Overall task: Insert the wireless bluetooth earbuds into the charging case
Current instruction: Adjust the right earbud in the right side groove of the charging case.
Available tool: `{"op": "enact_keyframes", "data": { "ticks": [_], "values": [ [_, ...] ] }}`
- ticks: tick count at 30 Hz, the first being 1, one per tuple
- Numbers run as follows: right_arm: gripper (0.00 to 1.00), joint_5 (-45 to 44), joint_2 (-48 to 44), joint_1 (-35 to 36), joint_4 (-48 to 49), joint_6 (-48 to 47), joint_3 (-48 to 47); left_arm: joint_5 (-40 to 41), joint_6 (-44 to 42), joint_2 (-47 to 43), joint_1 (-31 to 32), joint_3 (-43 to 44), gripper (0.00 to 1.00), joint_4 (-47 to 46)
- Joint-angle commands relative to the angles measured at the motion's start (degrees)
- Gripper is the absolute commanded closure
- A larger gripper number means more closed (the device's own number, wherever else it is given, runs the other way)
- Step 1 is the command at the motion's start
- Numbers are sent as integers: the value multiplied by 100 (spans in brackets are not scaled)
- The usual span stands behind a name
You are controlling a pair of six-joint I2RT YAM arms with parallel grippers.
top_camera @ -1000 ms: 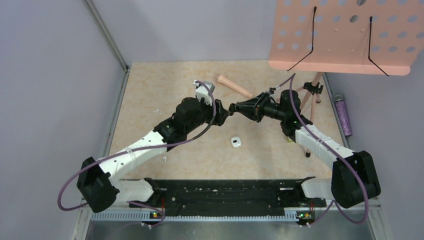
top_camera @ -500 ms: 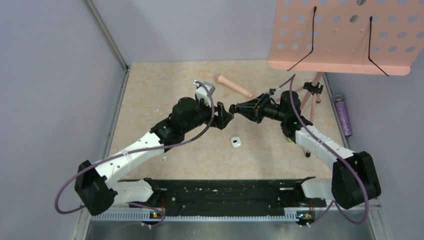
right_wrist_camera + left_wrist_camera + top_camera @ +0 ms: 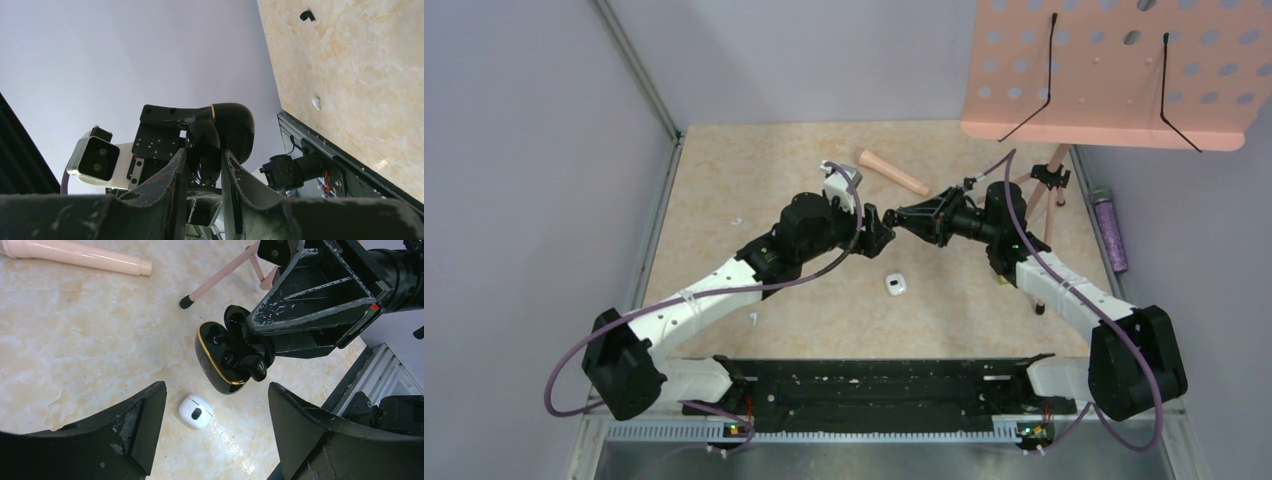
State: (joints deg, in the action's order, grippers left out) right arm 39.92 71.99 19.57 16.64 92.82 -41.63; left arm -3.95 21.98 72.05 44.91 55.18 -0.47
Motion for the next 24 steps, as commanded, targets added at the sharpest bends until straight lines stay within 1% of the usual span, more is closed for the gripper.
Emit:
{"op": "enact_keyframes", "data": {
  "ticks": [1,4,15,24],
  "values": [
    [100,7,-191,-54,119,-1,-127,-186,86,-81,1,238,20,-422],
    [100,16,-190,-54,136,12,-118,-165,113,-60,0,239,20,-460],
    [100,32,-200,-54,181,26,-76,52,46,-119,2,207,32,-410],
    [100,31,-208,-57,243,50,-29,263,-22,-222,-7,152,39,-306]
  ]
}}
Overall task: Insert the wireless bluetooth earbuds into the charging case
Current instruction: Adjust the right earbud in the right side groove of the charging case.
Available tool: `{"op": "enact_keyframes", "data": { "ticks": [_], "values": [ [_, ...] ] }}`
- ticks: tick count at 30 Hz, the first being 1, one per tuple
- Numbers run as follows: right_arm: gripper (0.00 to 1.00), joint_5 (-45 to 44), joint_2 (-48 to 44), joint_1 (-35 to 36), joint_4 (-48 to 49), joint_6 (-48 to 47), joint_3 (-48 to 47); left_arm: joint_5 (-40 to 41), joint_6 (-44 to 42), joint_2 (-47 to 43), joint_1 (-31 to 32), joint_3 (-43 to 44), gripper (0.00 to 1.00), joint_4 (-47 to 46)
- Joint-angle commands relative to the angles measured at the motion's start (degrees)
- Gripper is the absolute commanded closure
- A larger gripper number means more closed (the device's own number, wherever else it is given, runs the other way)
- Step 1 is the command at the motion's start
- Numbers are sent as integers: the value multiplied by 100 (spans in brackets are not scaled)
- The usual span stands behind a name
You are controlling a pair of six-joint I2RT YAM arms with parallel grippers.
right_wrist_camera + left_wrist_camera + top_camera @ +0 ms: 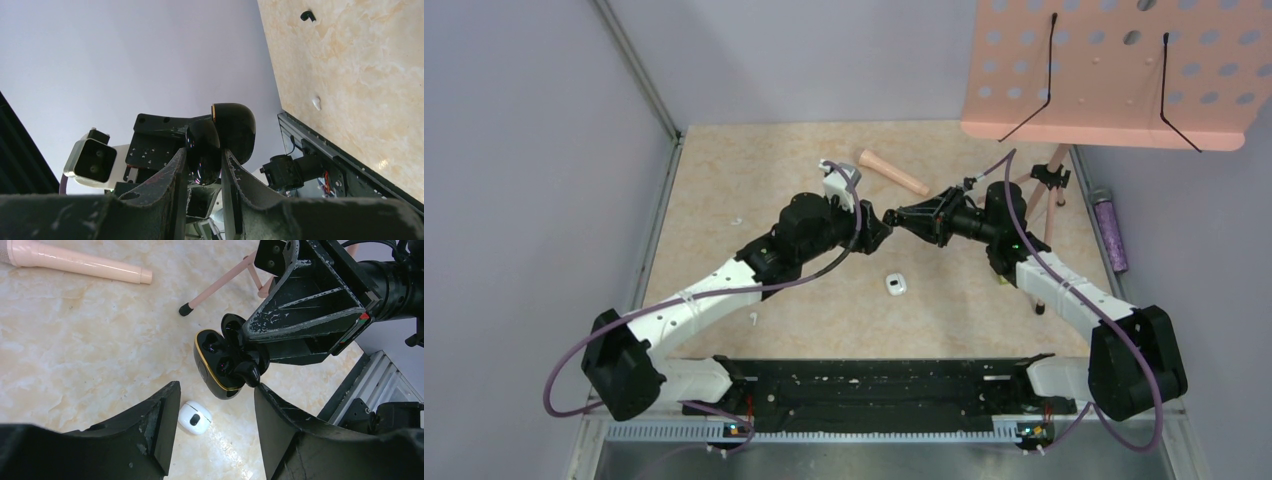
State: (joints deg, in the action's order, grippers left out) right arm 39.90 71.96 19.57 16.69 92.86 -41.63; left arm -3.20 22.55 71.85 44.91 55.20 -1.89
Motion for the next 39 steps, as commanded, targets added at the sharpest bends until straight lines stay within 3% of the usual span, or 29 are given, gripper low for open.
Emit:
{"op": "enact_keyframes", "data": {
  "ticks": [1,13,39],
  "values": [
    [100,33,-213,-58,238,48,-25,219,-83,-220,-8,137,40,-163],
    [100,33,-235,-59,241,48,-3,461,-92,-335,-8,44,49,-189],
    [100,43,-283,-58,168,23,-65,643,-75,-231,-8,136,50,-153]
  ]
}}
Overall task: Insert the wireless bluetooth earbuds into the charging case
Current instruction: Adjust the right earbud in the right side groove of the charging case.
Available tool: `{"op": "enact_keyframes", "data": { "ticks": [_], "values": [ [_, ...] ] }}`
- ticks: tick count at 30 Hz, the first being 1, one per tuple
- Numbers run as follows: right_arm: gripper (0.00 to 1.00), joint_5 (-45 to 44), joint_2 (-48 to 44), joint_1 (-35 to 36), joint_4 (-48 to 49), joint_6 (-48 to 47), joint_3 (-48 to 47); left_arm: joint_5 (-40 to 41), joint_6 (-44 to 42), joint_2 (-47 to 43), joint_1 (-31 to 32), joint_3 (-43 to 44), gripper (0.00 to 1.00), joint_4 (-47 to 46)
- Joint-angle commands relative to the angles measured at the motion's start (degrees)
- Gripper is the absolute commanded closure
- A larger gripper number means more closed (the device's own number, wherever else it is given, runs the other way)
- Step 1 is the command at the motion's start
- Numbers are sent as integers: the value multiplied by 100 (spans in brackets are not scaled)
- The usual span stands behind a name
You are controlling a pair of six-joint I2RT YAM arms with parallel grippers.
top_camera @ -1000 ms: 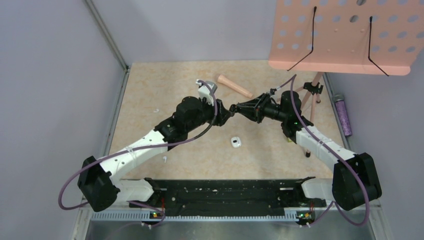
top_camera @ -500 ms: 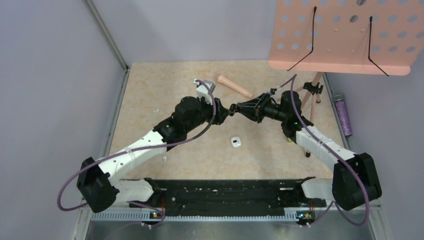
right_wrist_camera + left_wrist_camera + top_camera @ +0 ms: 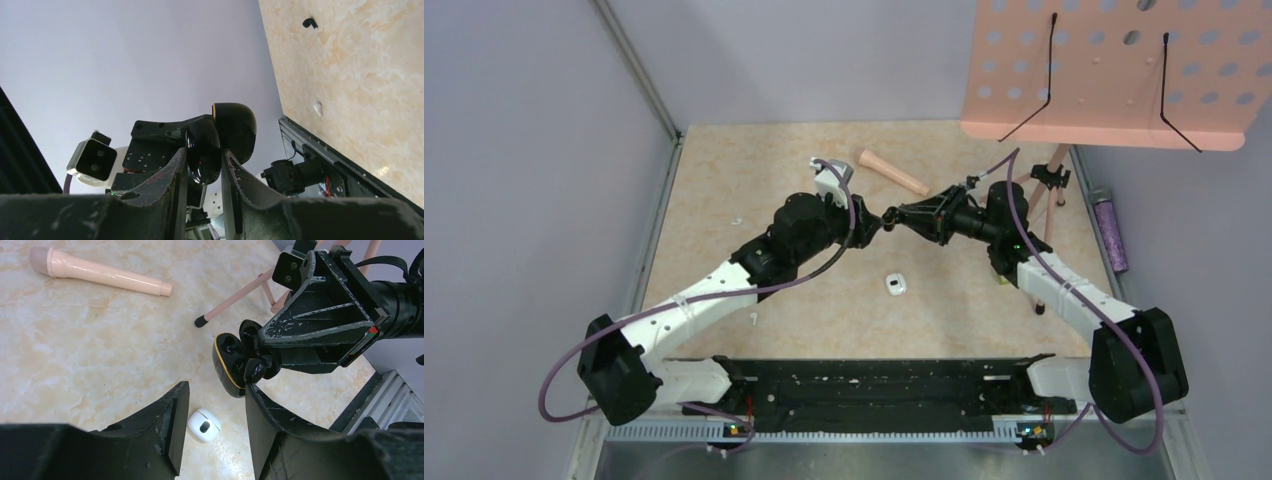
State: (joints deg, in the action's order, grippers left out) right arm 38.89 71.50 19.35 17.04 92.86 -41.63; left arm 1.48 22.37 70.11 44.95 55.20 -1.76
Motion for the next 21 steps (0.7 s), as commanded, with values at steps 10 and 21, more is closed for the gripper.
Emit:
{"op": "enact_keyframes", "data": {
  "ticks": [10,21],
  "values": [
    [100,188,-258,-43,168,-25,-18,273,-42,37,-12,217,50,-196],
    [100,221,-280,-37,247,14,75,547,-1,77,-12,307,49,-72]
  ]
}}
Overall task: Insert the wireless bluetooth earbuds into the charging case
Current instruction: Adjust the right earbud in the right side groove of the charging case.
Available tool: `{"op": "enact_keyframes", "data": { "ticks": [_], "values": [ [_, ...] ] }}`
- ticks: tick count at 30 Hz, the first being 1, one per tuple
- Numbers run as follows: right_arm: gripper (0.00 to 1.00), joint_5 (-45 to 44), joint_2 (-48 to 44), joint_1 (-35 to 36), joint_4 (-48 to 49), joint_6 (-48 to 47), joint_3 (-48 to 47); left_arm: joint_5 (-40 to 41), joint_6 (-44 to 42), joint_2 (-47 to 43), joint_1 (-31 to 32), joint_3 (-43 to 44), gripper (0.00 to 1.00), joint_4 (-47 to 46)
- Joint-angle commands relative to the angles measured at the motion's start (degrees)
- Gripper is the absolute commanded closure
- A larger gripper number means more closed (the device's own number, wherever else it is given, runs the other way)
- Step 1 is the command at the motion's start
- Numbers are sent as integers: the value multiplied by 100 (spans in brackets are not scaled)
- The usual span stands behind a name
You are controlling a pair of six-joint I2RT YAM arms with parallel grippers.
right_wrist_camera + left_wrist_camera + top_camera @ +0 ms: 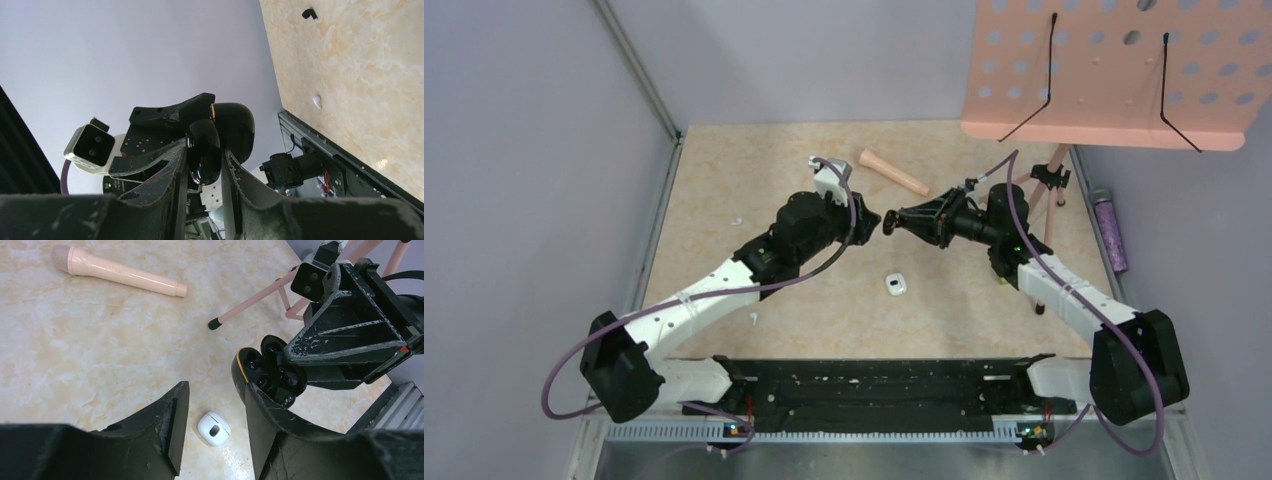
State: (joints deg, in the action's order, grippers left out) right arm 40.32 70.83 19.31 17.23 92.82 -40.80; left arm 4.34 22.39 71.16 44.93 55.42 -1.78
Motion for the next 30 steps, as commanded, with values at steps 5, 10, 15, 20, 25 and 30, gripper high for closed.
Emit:
{"op": "enact_keyframes", "data": {
  "ticks": [5,10,15,20,25,30],
  "values": [
    [100,80,-210,-37,257,33,1,377,-5,-337,-10,245,49,149],
    [100,66,-185,-38,280,35,-7,309,45,-591,-10,169,49,411],
    [100,59,-134,-33,317,35,-7,-365,-131,-765,-10,-43,38,228],
    [100,52,-130,-30,299,35,-16,-905,-259,-781,-10,-182,18,-139],
    [100,49,-136,-31,280,23,-34,-1085,-335,-680,-10,-222,21,-300],
    [100,45,-165,-32,260,26,-43,-990,-347,-530,-10,-142,28,-285]
  ]
}}
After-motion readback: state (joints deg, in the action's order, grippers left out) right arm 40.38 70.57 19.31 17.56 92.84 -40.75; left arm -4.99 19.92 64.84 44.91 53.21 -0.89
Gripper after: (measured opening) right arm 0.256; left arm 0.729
